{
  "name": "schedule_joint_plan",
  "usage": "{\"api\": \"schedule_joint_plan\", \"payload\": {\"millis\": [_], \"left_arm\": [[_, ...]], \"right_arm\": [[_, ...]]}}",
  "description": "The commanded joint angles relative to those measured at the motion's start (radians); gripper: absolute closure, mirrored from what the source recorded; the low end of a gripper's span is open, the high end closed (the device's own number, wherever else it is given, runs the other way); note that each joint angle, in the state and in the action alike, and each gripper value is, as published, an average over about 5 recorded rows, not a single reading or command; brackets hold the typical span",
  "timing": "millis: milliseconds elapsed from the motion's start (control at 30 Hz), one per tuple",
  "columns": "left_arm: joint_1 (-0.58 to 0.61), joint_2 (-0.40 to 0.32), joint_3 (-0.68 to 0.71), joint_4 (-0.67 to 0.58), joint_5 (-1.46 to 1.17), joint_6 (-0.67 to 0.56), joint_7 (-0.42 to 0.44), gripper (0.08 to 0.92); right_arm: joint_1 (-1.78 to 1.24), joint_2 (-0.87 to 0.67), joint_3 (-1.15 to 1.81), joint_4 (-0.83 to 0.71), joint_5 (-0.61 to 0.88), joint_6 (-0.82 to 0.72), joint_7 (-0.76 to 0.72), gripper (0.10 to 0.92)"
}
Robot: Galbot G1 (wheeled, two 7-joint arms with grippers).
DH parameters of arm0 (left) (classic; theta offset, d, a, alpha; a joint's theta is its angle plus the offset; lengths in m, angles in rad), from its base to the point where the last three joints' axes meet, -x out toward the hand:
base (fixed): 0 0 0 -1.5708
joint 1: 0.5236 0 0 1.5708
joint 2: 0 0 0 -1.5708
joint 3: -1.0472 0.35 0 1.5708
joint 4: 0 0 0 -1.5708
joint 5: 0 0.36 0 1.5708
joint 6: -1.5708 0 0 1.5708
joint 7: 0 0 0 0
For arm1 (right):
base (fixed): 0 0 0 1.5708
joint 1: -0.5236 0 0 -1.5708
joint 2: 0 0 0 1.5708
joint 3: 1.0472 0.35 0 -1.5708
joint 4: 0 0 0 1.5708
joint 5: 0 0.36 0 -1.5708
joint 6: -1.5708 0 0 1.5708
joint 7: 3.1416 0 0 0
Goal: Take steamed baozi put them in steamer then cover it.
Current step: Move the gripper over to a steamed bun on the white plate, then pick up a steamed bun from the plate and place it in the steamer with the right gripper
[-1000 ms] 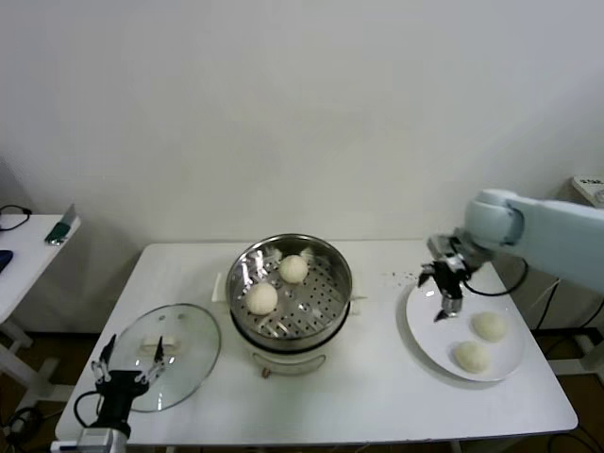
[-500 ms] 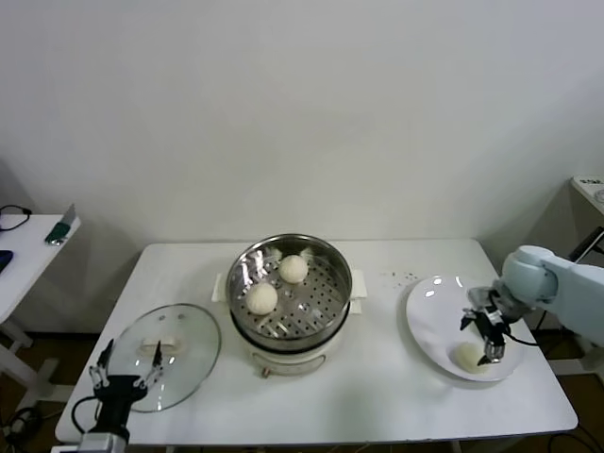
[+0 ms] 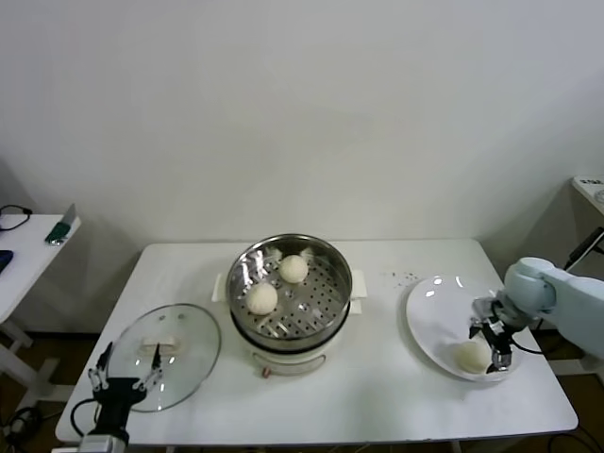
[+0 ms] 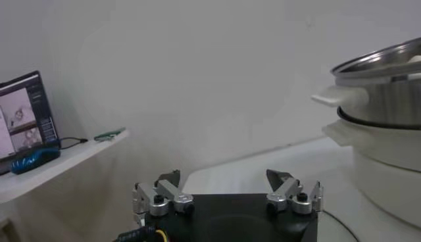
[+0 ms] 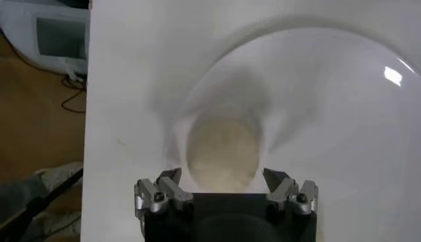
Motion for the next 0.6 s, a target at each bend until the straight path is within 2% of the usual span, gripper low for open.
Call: {"api": "schedule_joint_plan", "payload": {"millis": [33,600], "left_arm": [[0.0,-0.002,0.002,-0.001,0.003,0.001,0.0,0.177],[-0.007,-0.002,0.003,0.002,0.006,0.004,-0.001,0.177]], "right_arm": [[-0.02,0.035,0.007,-0.026,-0.007,0.003,-0.008,0.203],[0.067,0.05,-0.055,-0.04,0.0,0.051,-0.029,0.288]]}}
